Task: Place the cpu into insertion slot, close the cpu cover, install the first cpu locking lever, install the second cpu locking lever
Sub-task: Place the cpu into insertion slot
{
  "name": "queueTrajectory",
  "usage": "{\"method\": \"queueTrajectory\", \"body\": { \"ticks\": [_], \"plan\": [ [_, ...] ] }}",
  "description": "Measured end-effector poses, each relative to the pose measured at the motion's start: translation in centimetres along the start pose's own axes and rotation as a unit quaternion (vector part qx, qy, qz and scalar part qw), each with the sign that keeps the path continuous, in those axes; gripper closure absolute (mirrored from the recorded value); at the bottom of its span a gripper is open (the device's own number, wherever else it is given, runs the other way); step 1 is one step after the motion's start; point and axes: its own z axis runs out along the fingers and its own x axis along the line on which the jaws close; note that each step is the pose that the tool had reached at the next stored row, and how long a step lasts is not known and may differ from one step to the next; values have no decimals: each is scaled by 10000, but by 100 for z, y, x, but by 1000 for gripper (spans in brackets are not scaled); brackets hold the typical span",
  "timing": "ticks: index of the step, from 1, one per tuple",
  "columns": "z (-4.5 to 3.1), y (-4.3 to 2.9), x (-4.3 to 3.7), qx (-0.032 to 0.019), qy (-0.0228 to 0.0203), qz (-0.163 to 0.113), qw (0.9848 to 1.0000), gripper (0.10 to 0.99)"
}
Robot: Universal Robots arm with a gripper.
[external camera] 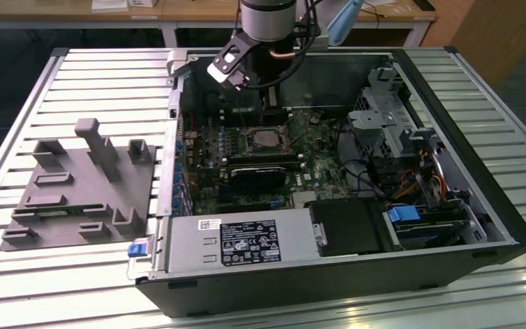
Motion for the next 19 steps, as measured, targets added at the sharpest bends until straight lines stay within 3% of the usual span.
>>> {"method": "queueTrajectory", "body": {
  "ticks": [3,9,19],
  "plan": [
    [-43,3,0,-13,0,0,10000,984],
    [-40,61,0,-14,0,0,10000,984],
    [-39,74,0,-13,0,0,10000,984]
  ]
}}
